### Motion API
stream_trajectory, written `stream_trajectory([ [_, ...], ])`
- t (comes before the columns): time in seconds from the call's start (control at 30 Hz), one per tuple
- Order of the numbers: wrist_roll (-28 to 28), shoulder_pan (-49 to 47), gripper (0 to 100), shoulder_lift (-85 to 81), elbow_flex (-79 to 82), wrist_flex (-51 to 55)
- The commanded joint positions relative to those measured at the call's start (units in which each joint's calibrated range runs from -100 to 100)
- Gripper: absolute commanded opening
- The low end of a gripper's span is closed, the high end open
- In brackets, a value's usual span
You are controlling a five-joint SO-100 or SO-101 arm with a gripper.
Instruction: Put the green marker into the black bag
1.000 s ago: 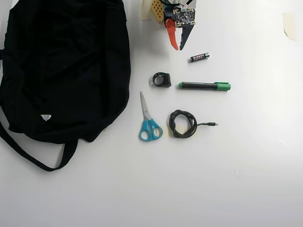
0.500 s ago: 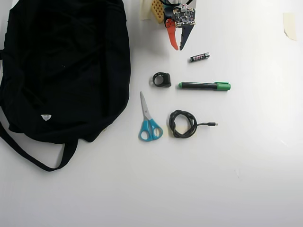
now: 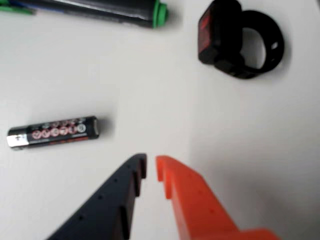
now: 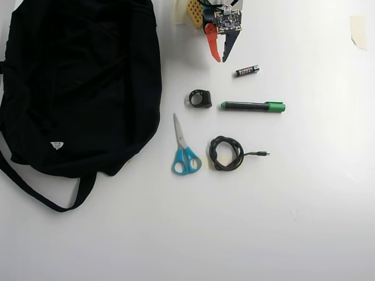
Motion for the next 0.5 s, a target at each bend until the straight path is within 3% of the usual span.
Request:
stream_trajectory([
  [0.0,-0.3,-0.3,2,-0.5,0.6,-0.1],
  [0.23,-0.3,-0.3,2,-0.5,-0.6,-0.6],
  [0.47,-0.3,-0.3,2,-0.2,-1.0,-11.4],
])
